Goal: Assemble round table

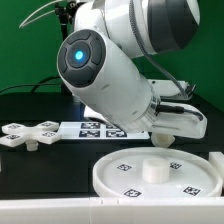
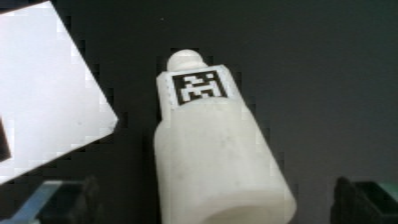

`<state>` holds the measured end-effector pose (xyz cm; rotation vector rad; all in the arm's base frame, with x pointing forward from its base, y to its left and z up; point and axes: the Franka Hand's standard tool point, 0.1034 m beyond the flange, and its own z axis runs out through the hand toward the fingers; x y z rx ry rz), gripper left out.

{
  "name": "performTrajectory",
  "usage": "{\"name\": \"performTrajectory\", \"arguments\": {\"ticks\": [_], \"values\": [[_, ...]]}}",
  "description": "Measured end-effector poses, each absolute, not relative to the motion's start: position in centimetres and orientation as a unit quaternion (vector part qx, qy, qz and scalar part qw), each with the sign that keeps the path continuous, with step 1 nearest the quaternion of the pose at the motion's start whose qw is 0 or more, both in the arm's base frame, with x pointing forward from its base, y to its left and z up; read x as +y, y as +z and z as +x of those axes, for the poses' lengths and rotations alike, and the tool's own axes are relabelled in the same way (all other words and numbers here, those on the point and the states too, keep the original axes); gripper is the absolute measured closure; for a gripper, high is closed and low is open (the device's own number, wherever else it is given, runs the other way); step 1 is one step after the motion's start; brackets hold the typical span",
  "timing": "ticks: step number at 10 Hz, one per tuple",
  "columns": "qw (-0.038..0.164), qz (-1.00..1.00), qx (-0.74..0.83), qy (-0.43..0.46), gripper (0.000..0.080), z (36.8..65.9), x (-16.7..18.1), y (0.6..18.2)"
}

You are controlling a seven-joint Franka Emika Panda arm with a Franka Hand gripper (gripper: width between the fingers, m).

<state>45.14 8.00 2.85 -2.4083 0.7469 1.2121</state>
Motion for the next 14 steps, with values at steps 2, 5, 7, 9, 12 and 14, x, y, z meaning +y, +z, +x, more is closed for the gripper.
{"name": "performTrajectory", "arguments": {"ticks": [2,5,7,9,12,14], "values": [[0.173,-0.852,0.254,0.425,0.015,45.0,8.4,2.6],[0.174,-0.852,0.246,0.428,0.015,44.4,8.7,1.9],[0.171,-0.854,0.245,0.426,0.015,44.2,8.9,1.5],[0.17,-0.855,0.242,0.427,0.015,44.1,9.1,1.5],[0.171,-0.855,0.239,0.426,0.039,44.1,9.0,1.4],[0.175,-0.856,0.236,0.426,0.039,44.0,8.8,1.2]]}}
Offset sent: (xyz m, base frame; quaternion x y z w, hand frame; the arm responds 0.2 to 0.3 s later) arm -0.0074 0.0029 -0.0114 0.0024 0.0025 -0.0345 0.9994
